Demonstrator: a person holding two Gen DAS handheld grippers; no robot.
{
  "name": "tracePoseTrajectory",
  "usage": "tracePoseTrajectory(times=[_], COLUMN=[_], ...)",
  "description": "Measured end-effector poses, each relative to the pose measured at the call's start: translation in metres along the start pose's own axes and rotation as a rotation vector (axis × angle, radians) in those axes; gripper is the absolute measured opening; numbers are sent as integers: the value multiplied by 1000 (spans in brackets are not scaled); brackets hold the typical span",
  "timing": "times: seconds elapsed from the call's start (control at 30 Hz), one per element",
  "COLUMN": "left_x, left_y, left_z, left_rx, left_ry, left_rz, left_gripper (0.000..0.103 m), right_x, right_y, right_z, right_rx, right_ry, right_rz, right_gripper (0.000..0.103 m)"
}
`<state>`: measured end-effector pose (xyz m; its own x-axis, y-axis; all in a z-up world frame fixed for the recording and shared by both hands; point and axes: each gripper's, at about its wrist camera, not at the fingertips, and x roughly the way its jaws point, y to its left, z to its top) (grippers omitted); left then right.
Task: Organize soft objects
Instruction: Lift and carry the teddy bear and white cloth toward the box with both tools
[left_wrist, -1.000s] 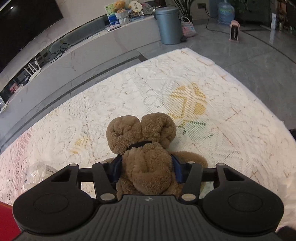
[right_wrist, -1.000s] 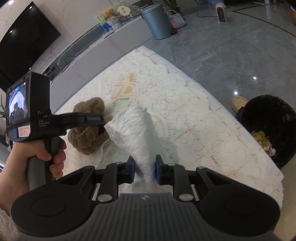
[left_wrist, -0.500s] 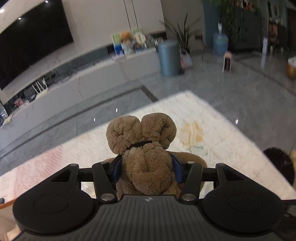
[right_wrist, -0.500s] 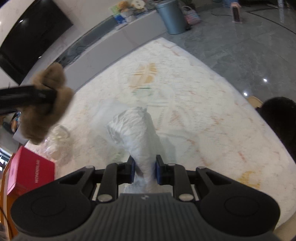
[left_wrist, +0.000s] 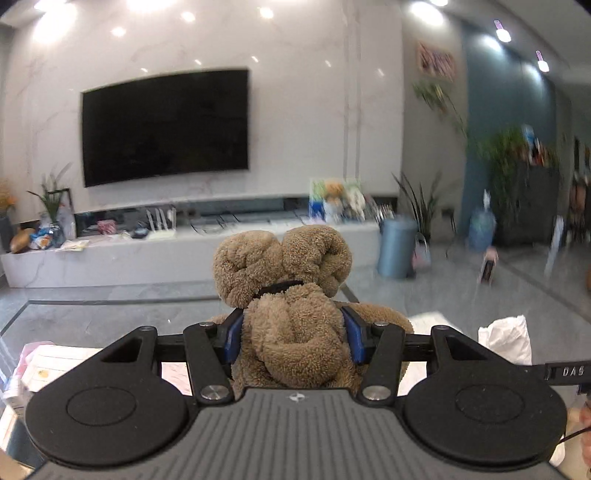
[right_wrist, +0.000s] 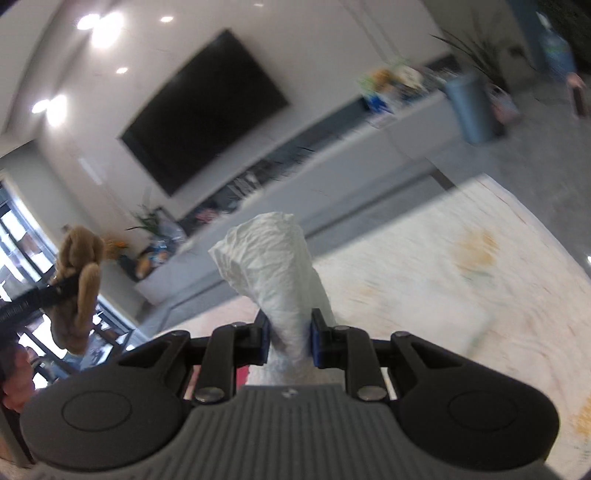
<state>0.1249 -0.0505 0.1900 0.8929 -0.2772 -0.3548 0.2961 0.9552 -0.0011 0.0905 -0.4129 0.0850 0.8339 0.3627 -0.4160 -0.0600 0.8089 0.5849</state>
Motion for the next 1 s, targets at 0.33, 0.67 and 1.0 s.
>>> tracePoseTrajectory(times=[0.33,0.67,1.0], left_x=[-49,-21,16], left_y=[55,118,145], left_z=[-29,-100,-169], left_rx=[8,-78,88], left_ry=[-100,73,358], left_rz=[262,341,107], left_gripper=[62,62,62], right_x=[8,102,241], right_y=[174,263,280], right_z=[9,-23,-79], right_rx=[-141,-252,-690], right_ry=[-64,87,351], right_rz=[102,55,-29], right_gripper=[20,20,20])
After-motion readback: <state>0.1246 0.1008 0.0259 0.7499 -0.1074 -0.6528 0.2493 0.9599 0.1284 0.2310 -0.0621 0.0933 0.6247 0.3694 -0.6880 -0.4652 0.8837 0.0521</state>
